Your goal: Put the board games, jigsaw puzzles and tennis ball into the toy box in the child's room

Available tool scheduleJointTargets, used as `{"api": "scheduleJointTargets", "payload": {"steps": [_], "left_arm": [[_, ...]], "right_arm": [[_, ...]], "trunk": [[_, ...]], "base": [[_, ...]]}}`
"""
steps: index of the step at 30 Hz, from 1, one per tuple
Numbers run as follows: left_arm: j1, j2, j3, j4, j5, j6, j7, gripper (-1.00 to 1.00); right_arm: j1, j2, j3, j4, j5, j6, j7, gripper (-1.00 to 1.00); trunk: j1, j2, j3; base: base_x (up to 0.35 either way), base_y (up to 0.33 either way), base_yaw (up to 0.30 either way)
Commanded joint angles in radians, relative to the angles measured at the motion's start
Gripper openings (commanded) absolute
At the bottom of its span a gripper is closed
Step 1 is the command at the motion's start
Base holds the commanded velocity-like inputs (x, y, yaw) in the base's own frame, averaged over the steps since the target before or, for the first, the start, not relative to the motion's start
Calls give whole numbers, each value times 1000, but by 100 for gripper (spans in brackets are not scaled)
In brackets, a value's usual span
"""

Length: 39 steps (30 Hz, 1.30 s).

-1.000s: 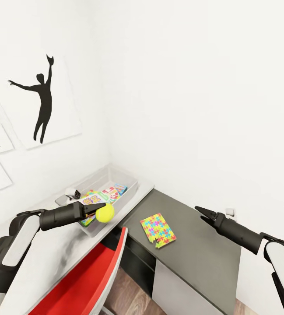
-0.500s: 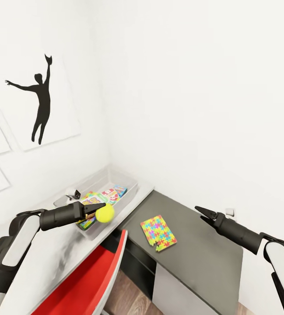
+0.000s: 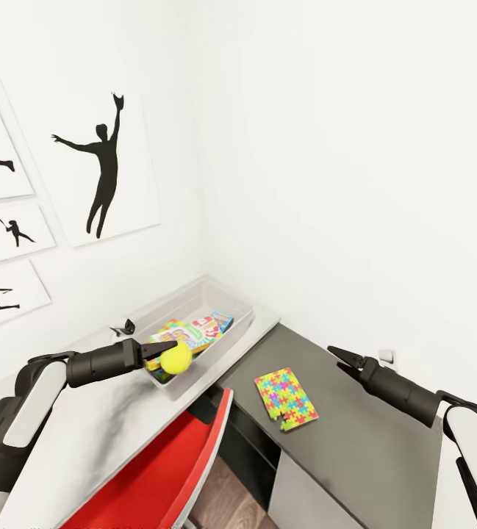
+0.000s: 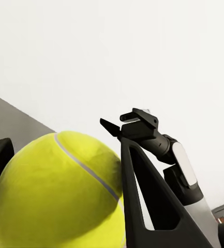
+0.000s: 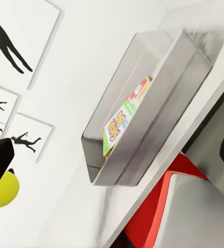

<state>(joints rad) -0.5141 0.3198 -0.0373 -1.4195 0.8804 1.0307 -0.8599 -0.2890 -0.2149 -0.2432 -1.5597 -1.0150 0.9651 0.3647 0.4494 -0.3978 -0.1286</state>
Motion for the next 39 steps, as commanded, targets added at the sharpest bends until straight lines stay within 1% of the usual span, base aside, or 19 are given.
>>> {"api": "scheduleJointTargets", "payload": {"steps": [1,17,22,27,34,39], "left_arm": [[-1,1,-1,0,-1,2,-3,-100],[-1,1,-1,2,-1,2,-4,-100],[-1,1,0,2,-1,2,-4,-100],[-1,1,0,2,-1,2,-4,-100],[-1,1,-1,2,-1,2,-4,-100],[-1,1,-1,2,-1,2,-4,-100]], "right_arm": [[-1,0,-2,0,7,4,7,100],[-1,0,-2,0,7,4,5,100],[-1,0,-2,0,7,4,4,100],[-1,0,-1,0,7,4,4,100],[-1,0,-2,0,7,4,5,100],[-1,0,-1,0,7,4,4,100]], "trunk": [[1,-2,-2],[1,-2,-2],[1,-2,-2],[1,-2,-2],[1,-2,-2],[1,-2,-2]], "base": [[0,0,96],[0,0,9],[110,0,21],[187,0,215],[34,0,274],[65,-37,83]]}}
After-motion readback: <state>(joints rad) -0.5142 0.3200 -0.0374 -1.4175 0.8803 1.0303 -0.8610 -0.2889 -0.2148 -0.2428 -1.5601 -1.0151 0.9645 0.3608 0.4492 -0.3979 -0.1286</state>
